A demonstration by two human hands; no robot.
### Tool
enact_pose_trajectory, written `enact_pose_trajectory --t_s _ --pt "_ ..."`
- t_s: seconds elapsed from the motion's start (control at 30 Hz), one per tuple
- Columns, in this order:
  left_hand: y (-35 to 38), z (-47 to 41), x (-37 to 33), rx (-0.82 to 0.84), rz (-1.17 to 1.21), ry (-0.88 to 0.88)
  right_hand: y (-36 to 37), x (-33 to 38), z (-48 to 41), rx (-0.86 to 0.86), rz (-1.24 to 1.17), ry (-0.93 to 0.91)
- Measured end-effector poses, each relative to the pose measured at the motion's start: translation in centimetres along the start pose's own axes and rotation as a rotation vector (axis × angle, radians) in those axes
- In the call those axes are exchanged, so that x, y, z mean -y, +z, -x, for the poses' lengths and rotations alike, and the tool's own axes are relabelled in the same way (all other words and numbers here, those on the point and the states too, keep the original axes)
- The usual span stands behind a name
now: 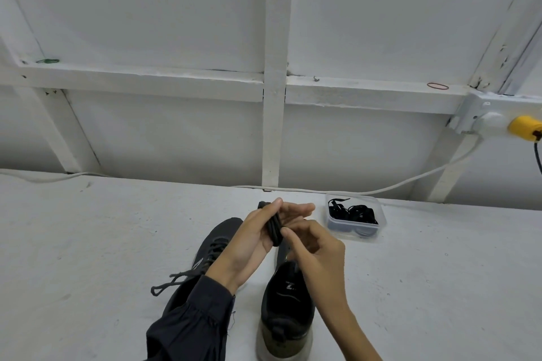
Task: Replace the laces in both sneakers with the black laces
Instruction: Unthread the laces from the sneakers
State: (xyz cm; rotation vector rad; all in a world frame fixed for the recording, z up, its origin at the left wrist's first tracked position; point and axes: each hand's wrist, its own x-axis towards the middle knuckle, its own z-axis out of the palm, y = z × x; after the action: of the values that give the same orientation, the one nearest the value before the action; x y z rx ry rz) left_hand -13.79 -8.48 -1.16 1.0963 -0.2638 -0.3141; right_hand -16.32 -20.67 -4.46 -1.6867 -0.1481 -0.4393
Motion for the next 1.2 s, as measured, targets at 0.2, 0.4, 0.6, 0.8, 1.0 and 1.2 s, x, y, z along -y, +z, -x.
enact_pose_trajectory --t_s 0.2,0.4,0.6,0.8,1.0,1.2 --pt "0.2 0.0 0.1 -0.04 0.001 -0.049 1.5 -0.6 0.5 -0.147 -0.24 0.239" --pt "0.2 -0.2 0.5 -0.031 -0.054 -0.066 2.3 -1.2 1.2 -0.264 0.038 -0.096" --pt "0.5 0.0 0.8 -0.056 -0.189 -0.081 2.4 -1.6 1.7 -0.243 -0.069 -0.018" --pt "0.7 0.1 1.2 -0.019 -0.2 -0.036 2.4 -1.2 1.1 -0.26 -0.173 0.104" --pt "0.5 0.1 1.0 0.023 -0.158 -0.083 2.7 -1.9 0.7 -0.33 -0.396 0.362" --pt "0.2 0.2 1.1 0.053 -0.124 -0.072 2.7 -1.6 0.8 -0.321 -0.419 0.408"
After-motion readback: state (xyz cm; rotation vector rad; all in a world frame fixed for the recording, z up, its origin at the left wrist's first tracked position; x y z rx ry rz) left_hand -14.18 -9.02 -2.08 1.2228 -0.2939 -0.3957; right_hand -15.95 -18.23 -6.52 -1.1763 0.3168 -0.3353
